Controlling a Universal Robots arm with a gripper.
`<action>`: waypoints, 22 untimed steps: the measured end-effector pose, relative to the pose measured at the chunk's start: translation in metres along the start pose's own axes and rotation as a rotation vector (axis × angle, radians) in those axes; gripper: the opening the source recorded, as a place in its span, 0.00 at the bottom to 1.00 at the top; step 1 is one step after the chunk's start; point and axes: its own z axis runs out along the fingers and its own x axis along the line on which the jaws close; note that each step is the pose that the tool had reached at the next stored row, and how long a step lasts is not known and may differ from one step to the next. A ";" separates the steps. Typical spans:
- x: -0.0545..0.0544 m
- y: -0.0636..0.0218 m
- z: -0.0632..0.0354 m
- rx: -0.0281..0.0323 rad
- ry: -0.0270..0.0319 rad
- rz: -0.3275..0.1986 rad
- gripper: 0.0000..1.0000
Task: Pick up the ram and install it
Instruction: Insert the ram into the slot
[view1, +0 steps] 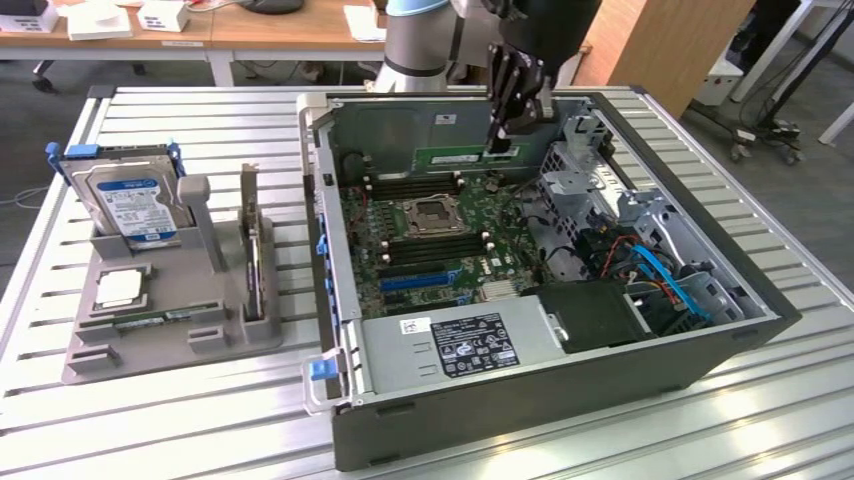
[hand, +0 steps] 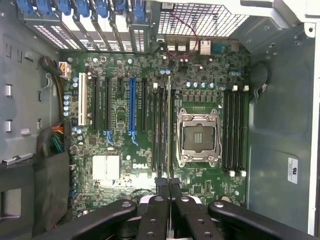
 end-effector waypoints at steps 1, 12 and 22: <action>0.000 0.0000 0.0013 0.0000 0.0000 0.000 0.11; 0.001 -0.0005 0.0122 0.0000 0.0000 0.000 0.11; 0.001 -0.0007 0.0207 0.0000 -0.0001 0.000 0.11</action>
